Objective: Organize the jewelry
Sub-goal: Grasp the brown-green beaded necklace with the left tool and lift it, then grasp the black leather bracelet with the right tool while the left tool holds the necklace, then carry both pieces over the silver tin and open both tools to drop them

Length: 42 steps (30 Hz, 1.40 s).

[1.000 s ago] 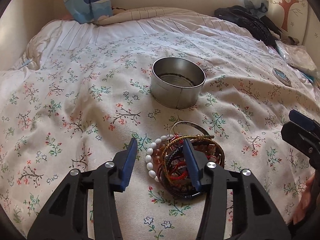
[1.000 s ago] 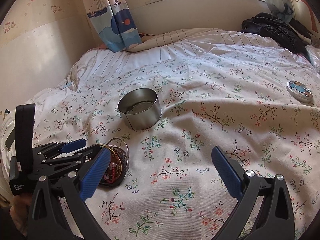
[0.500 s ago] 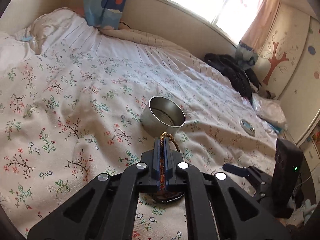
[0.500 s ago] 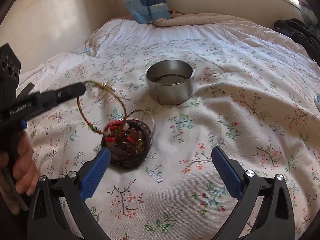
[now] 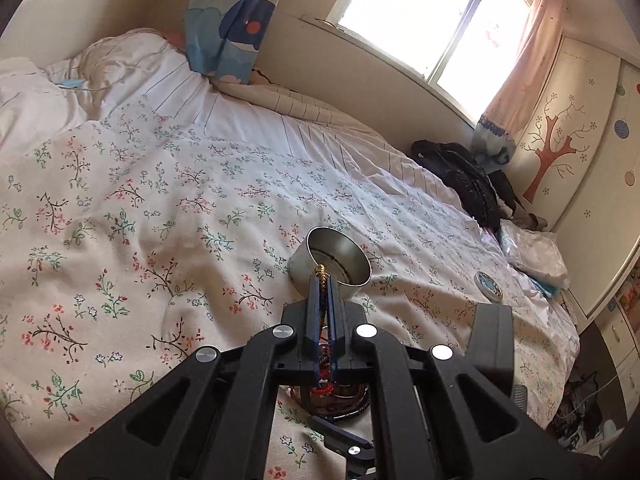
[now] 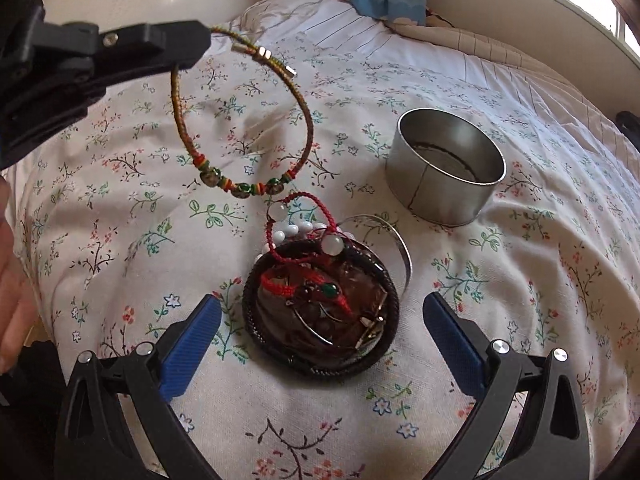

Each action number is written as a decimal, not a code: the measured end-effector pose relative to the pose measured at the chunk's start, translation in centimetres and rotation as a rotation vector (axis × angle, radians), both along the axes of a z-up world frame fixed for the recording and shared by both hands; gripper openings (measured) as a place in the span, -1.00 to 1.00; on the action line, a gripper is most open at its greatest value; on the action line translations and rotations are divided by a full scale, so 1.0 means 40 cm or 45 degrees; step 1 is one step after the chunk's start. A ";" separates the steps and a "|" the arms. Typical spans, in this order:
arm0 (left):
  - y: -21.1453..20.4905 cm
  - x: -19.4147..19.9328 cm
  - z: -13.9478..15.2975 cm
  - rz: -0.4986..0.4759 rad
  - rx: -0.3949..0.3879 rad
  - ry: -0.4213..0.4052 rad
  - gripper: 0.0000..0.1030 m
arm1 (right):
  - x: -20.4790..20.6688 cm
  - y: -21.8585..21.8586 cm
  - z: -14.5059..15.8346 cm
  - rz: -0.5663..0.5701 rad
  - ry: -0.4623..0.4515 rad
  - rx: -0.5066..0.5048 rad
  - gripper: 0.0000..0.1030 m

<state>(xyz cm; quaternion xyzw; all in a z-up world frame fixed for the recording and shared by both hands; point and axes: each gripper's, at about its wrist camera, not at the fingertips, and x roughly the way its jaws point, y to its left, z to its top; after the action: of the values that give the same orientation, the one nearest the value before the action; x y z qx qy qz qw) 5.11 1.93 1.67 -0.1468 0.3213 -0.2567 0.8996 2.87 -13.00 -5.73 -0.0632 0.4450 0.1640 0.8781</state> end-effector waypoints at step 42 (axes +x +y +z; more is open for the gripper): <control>-0.183 0.182 0.017 -0.164 -0.068 0.019 -0.93 | 0.063 -0.254 0.158 -0.256 -0.283 0.327 0.44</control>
<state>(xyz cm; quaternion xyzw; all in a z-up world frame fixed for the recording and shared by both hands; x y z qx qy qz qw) 12.39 -5.41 2.36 -0.1516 0.3299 -0.3215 0.8745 5.39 -23.18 0.57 0.0766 0.3249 0.1229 0.9346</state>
